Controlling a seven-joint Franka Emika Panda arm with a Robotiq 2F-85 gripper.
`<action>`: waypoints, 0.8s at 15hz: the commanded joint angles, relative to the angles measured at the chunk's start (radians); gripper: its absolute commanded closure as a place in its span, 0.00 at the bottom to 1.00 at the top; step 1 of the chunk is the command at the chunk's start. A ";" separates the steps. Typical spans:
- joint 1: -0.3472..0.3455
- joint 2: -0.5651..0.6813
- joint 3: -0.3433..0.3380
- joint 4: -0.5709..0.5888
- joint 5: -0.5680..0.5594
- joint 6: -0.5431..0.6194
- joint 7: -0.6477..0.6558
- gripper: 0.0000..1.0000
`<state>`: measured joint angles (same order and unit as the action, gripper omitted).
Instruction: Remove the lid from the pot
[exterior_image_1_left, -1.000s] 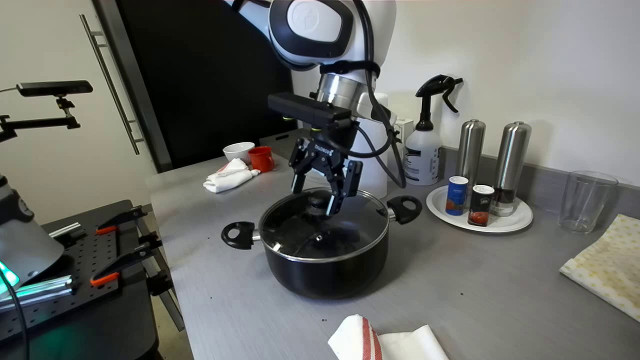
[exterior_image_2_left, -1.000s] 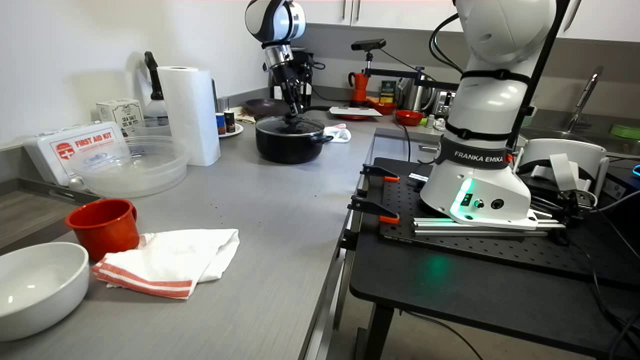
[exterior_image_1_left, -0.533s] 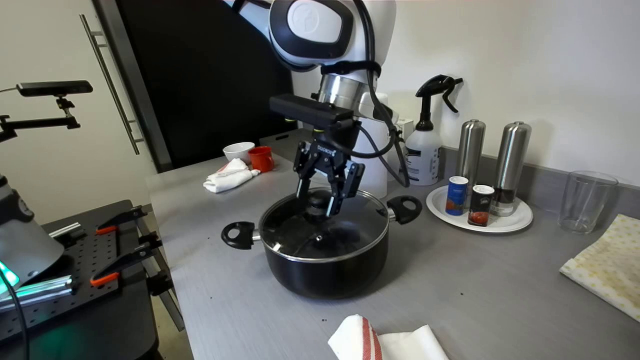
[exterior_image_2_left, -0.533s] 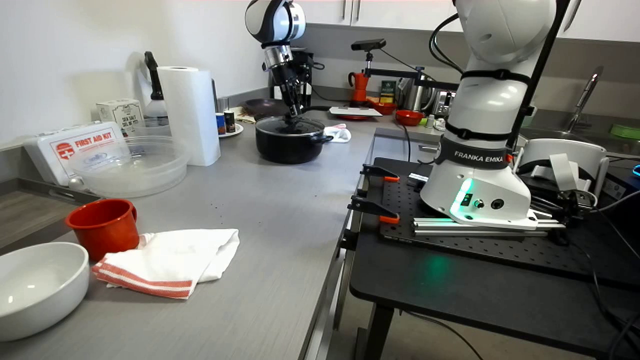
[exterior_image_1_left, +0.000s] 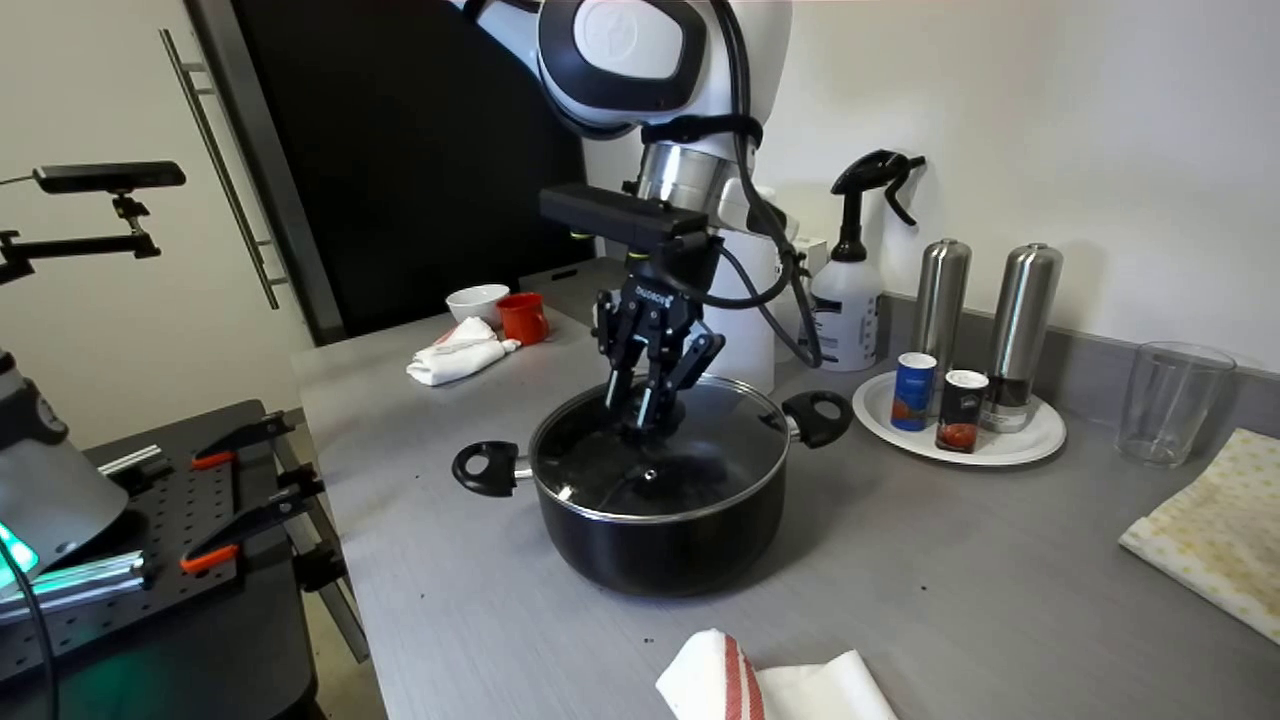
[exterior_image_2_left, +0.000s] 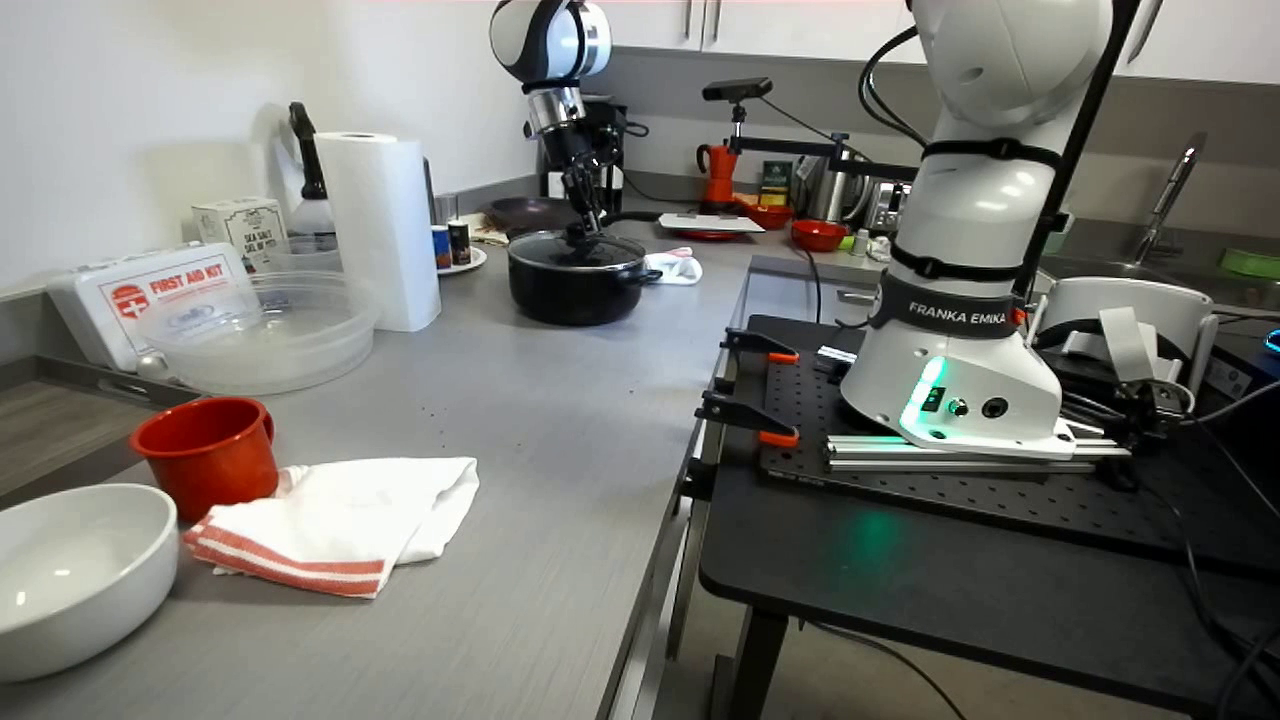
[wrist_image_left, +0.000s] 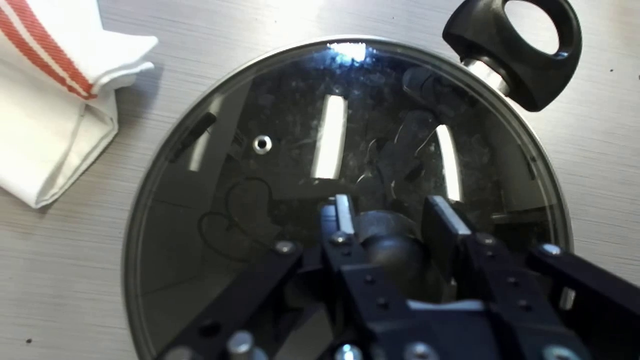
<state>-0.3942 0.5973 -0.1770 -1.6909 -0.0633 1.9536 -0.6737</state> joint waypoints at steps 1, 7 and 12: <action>-0.008 -0.004 0.010 -0.011 -0.016 0.022 0.000 0.92; -0.008 0.005 0.012 0.000 -0.015 0.017 0.003 0.49; -0.008 0.011 0.016 0.017 -0.011 0.009 0.006 0.13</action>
<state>-0.3972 0.6026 -0.1716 -1.6886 -0.0662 1.9588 -0.6733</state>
